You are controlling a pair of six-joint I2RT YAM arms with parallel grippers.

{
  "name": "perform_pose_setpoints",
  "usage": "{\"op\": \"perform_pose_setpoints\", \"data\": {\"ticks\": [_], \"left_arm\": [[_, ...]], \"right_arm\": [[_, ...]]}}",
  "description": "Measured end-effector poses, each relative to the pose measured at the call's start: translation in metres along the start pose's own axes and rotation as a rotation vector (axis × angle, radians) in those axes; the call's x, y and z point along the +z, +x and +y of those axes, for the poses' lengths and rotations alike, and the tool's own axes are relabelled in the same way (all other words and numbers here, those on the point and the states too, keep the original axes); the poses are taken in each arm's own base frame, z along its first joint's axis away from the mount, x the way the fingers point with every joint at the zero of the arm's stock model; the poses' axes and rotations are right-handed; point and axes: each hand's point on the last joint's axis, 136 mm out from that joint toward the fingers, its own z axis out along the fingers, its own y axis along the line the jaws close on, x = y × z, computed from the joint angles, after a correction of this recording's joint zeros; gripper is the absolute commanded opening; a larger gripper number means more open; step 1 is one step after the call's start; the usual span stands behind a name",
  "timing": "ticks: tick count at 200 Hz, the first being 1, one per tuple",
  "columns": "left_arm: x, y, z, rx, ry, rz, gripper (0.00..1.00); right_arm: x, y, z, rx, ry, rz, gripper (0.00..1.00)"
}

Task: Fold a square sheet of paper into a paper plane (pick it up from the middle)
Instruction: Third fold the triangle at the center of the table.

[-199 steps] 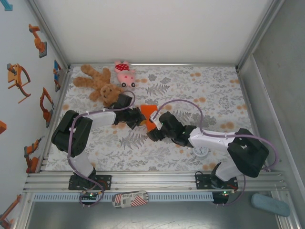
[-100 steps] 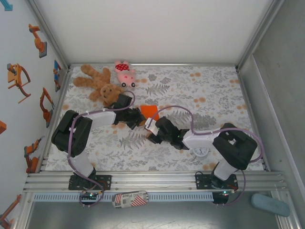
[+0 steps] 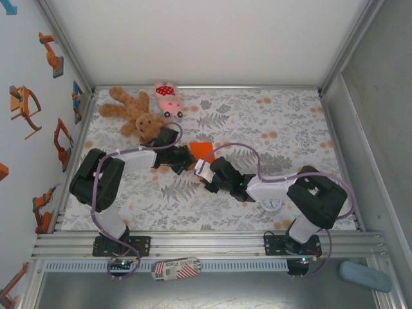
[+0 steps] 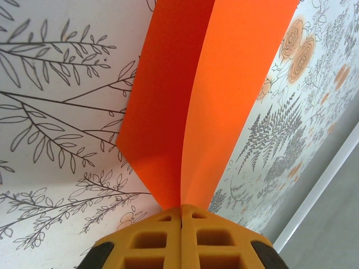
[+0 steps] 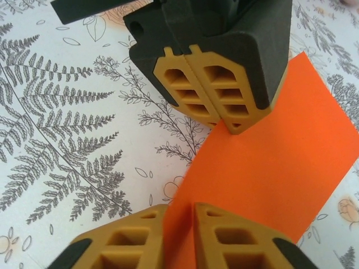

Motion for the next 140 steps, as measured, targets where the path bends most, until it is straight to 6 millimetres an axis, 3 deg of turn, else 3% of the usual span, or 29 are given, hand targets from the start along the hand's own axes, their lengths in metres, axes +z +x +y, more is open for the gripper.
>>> {"op": "perform_pose_setpoints", "data": {"ticks": [23, 49, 73, 109, 140], "left_arm": [[0.0, 0.0, 0.002, -0.005, -0.008, 0.002, 0.11], [-0.007, 0.0, 0.008, -0.012, -0.037, -0.007, 0.21], [-0.029, -0.011, 0.008, 0.005, -0.048, -0.07, 0.29], [-0.064, -0.024, -0.004, 0.067, -0.035, -0.185, 0.32], [-0.066, -0.025, -0.012, 0.114, -0.022, -0.193, 0.3]], "right_arm": [[0.0, 0.0, 0.002, -0.002, -0.009, -0.001, 0.0], [0.0, 0.0, 0.007, 0.001, -0.04, 0.001, 0.0], [-0.001, 0.0, 0.015, 0.027, -0.088, 0.005, 0.0], [-0.002, -0.006, 0.026, 0.109, -0.156, -0.001, 0.0], [-0.002, -0.01, 0.034, 0.193, -0.212, 0.0, 0.0]]}}
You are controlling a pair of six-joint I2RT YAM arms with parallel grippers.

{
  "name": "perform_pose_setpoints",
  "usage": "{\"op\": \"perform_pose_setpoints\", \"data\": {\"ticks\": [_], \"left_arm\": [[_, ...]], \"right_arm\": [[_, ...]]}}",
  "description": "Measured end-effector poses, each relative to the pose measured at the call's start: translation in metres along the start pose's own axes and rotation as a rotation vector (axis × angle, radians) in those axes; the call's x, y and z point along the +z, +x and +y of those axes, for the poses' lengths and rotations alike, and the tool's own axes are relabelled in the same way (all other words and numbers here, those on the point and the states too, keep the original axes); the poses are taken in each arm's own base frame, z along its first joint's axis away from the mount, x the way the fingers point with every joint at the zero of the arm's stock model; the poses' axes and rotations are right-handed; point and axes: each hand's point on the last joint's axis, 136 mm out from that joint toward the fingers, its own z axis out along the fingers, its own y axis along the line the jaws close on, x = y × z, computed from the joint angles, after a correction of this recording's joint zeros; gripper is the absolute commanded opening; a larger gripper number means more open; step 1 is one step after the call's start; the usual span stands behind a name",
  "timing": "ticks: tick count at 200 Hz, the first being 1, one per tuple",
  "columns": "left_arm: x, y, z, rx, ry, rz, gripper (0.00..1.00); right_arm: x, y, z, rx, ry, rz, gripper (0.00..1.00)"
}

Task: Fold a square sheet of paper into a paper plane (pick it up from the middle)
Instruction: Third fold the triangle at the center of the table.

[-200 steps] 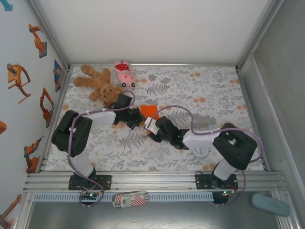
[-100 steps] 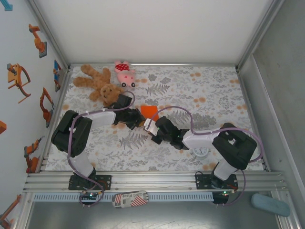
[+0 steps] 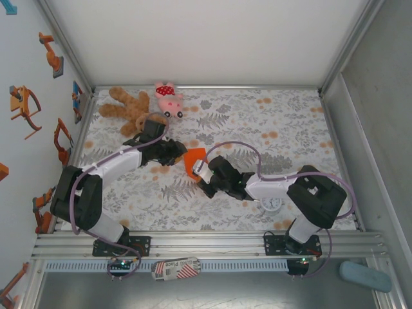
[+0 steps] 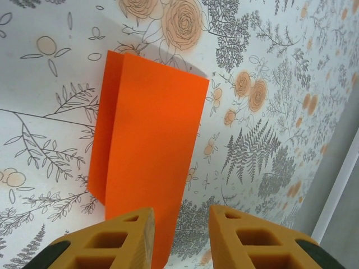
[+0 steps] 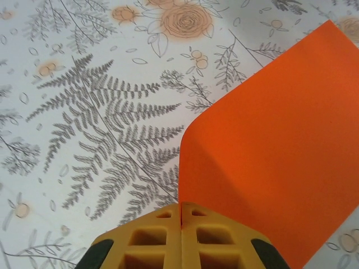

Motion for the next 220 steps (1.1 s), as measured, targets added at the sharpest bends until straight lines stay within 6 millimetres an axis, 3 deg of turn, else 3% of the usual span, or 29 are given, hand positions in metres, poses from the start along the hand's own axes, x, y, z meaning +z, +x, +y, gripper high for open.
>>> {"op": "perform_pose_setpoints", "data": {"ticks": [56, 120, 170, 220], "left_arm": [[0.034, -0.006, -0.002, 0.071, -0.065, 0.065, 0.2], [0.069, 0.01, 0.03, 0.1, -0.189, 0.17, 0.15], [0.077, 0.014, 0.039, 0.124, -0.232, 0.2, 0.12], [0.078, 0.014, 0.04, 0.148, -0.247, 0.214, 0.1]], "right_arm": [[0.008, 0.007, 0.013, 0.134, -0.08, 0.037, 0.0], [0.013, 0.01, 0.017, 0.229, -0.108, 0.058, 0.0], [0.019, 0.011, 0.015, 0.289, -0.112, 0.071, 0.0], [0.021, 0.011, -0.001, 0.389, -0.083, 0.076, 0.0]]}}
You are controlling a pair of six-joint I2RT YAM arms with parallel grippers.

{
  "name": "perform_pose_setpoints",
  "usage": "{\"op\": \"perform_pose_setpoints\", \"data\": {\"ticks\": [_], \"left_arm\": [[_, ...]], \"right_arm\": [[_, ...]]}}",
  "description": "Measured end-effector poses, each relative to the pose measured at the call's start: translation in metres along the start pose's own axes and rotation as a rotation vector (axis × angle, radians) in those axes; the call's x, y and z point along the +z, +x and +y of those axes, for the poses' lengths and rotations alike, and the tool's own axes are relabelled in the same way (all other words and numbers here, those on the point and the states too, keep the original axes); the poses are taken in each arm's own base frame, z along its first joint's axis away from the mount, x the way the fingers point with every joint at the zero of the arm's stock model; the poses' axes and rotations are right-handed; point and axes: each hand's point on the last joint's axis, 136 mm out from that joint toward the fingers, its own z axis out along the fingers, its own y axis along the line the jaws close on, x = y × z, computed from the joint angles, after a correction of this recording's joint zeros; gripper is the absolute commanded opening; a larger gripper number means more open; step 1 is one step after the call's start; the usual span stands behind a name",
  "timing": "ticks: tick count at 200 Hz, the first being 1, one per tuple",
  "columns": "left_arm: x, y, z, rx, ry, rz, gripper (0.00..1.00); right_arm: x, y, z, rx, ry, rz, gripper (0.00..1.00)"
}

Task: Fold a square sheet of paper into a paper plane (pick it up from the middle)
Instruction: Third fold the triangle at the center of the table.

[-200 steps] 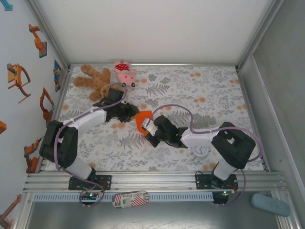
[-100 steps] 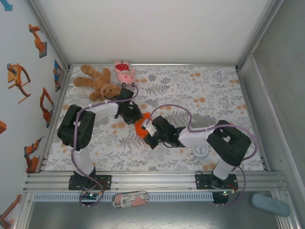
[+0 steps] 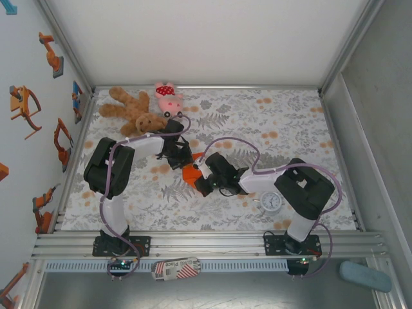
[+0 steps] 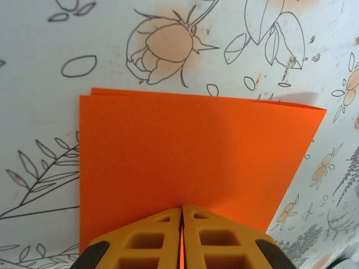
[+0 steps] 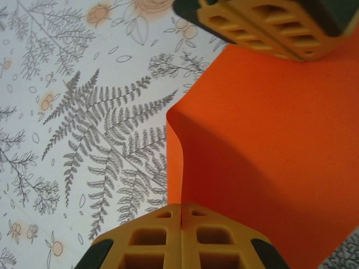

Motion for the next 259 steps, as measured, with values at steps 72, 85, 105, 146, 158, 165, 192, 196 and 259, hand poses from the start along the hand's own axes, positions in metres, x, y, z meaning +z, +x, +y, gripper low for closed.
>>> {"op": "perform_pose_setpoints", "data": {"ticks": [72, 85, 105, 146, 158, 165, 192, 196, 259], "left_arm": [[0.0, 0.0, 0.0, 0.013, -0.003, 0.004, 0.08], [0.0, 0.0, 0.0, 0.014, -0.003, 0.004, 0.08], [0.0, 0.0, 0.0, 0.014, -0.004, 0.005, 0.08], [0.0, 0.0, 0.0, 0.016, -0.005, 0.006, 0.08], [0.0, 0.0, 0.0, 0.016, -0.005, 0.006, 0.08], [0.0, 0.0, 0.0, 0.016, -0.005, 0.006, 0.08], [0.0, 0.0, 0.0, 0.016, -0.005, 0.006, 0.08], [0.0, 0.0, 0.0, 0.016, -0.005, 0.006, 0.08], [0.0, 0.0, -0.001, 0.016, -0.006, 0.008, 0.08]], "right_arm": [[-0.002, -0.002, -0.019, 0.057, 0.092, 0.001, 0.0], [-0.002, -0.001, -0.022, 0.061, 0.107, 0.004, 0.0], [-0.002, 0.0, -0.024, 0.065, 0.118, 0.01, 0.0], [-0.001, -0.001, -0.025, 0.08, 0.127, 0.011, 0.0], [-0.001, -0.002, -0.026, 0.082, 0.132, 0.01, 0.0], [-0.001, -0.001, -0.027, 0.084, 0.136, 0.01, 0.0], [-0.001, 0.0, -0.029, 0.086, 0.145, 0.016, 0.0], [-0.001, 0.0, -0.029, 0.087, 0.145, 0.017, 0.0], [-0.001, 0.006, -0.034, 0.106, 0.173, 0.033, 0.0]]}}
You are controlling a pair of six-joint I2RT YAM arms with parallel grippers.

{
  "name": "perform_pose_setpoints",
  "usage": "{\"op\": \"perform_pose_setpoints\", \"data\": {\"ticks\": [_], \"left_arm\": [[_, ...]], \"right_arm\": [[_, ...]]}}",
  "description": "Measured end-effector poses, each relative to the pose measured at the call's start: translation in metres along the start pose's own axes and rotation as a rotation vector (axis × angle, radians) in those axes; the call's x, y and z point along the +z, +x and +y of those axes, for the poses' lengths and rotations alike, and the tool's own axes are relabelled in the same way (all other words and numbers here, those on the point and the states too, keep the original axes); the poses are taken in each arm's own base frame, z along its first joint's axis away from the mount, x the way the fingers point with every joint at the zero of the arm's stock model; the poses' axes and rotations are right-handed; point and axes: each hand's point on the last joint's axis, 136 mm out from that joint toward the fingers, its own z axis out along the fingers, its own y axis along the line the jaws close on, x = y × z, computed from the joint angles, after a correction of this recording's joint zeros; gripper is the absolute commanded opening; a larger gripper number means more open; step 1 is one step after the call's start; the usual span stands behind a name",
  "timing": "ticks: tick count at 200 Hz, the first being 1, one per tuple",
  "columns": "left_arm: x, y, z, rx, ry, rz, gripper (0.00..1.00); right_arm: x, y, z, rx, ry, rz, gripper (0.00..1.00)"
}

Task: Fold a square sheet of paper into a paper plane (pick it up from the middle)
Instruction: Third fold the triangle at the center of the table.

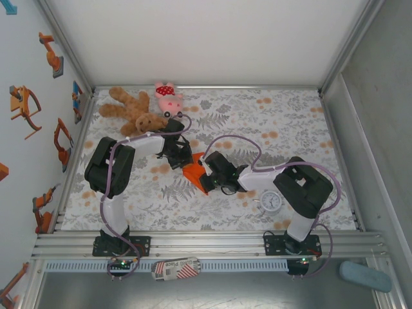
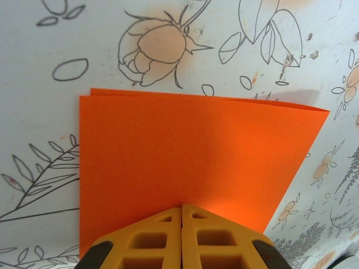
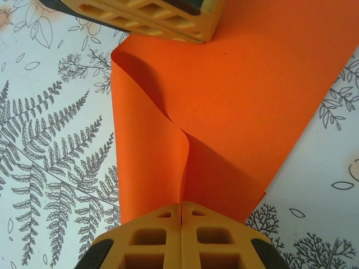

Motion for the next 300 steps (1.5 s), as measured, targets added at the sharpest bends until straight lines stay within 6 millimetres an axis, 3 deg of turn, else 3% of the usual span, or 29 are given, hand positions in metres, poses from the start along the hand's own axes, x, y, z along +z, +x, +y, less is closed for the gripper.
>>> {"op": "perform_pose_setpoints", "data": {"ticks": [142, 187, 208, 257, 274, 300], "left_arm": [[0.0, 0.0, -0.001, 0.002, 0.0, 0.0, 0.07], [-0.002, -0.001, -0.001, -0.001, -0.006, -0.006, 0.15], [-0.016, -0.004, -0.005, -0.003, 0.0, -0.048, 0.2], [-0.079, 0.0, -0.01, -0.038, 0.108, -0.25, 0.21], [-0.083, 0.009, -0.007, -0.058, 0.146, -0.272, 0.18], [-0.069, 0.029, -0.007, -0.077, 0.181, -0.252, 0.15]], "right_arm": [[0.005, -0.001, 0.0, 0.008, 0.002, 0.005, 0.0], [0.005, -0.002, 0.0, 0.008, 0.003, 0.005, 0.0], [0.005, -0.002, 0.0, 0.009, 0.003, 0.005, 0.0], [0.005, -0.002, 0.0, 0.019, 0.003, 0.005, 0.0], [0.005, -0.001, -0.001, 0.026, 0.003, 0.006, 0.0], [0.005, -0.002, -0.001, 0.035, 0.003, 0.006, 0.0]]}}
